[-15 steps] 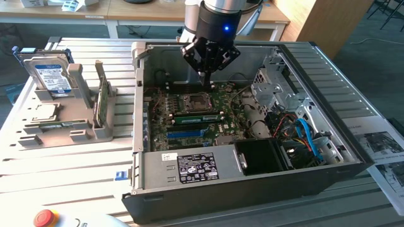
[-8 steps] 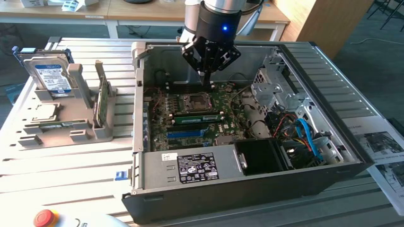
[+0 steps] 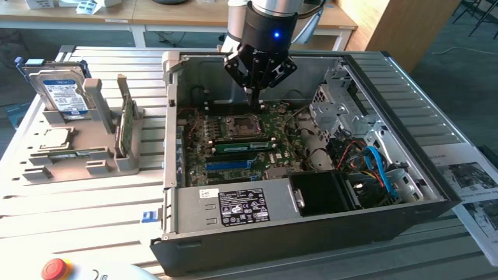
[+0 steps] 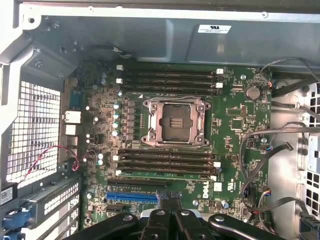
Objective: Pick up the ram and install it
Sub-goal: 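Press down the ram until it locks into place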
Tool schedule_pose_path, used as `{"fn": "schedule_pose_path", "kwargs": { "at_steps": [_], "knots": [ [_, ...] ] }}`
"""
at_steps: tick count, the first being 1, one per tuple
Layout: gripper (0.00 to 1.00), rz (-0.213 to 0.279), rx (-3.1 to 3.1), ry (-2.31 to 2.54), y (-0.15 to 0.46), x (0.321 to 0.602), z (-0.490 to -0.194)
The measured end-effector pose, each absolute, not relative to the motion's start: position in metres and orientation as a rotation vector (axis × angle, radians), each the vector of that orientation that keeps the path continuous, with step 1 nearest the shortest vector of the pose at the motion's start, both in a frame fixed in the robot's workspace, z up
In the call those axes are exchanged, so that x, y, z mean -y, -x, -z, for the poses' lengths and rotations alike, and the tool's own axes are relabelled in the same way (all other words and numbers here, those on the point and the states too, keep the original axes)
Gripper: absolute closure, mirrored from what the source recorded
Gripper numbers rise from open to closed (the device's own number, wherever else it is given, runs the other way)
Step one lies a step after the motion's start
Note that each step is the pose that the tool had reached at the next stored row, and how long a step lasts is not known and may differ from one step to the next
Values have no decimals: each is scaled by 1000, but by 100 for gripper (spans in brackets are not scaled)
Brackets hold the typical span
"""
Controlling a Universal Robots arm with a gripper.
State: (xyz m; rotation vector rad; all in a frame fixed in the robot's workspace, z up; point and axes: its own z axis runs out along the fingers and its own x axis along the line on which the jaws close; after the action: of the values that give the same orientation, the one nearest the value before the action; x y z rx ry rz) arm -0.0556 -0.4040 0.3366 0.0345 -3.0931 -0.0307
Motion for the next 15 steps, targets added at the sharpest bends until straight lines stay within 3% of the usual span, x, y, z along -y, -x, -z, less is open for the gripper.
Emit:
{"fn": "schedule_pose_path", "kwargs": {
  "at_steps": [15],
  "knots": [
    [90, 13, 3102, -34, 56, 404, -337]
  ]
}}
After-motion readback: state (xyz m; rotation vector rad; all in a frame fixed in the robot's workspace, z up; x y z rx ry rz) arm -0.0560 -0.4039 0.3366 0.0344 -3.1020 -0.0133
